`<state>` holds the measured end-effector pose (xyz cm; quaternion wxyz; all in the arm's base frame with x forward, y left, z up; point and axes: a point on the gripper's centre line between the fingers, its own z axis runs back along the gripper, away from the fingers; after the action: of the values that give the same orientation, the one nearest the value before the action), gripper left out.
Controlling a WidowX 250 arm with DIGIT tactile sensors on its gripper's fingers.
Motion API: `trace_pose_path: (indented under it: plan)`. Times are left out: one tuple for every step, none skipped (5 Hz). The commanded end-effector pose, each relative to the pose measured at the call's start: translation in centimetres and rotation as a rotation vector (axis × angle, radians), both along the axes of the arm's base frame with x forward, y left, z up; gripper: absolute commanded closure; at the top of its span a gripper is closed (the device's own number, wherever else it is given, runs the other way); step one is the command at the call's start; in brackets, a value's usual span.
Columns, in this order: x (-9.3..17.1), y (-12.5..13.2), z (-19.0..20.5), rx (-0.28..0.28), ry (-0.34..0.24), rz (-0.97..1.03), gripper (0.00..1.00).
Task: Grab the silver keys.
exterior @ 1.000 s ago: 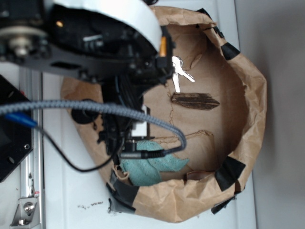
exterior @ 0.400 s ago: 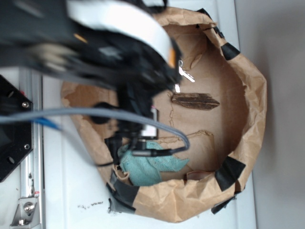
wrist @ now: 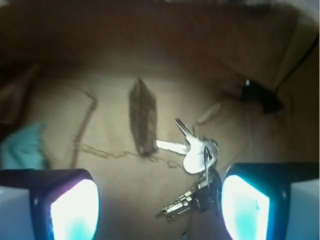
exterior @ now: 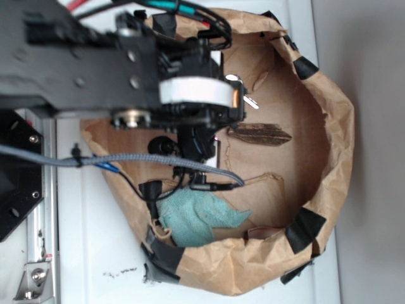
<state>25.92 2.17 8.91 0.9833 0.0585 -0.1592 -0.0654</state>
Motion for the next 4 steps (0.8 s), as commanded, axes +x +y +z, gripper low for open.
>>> trace_pose_path:
  plan:
    - [0.21, 1.54, -1.28, 0.073, 0.01, -0.017, 0.0]
    - [0.09, 2.44, -1.27, 0.06, 0.013, -0.025, 0.0]
    - [-0.38, 2.39, -1.03, 0.067, 0.013, -0.04, 0.0]
    - [-0.14, 2.46, -1.43, 0.054, -0.005, -0.073, 0.0]
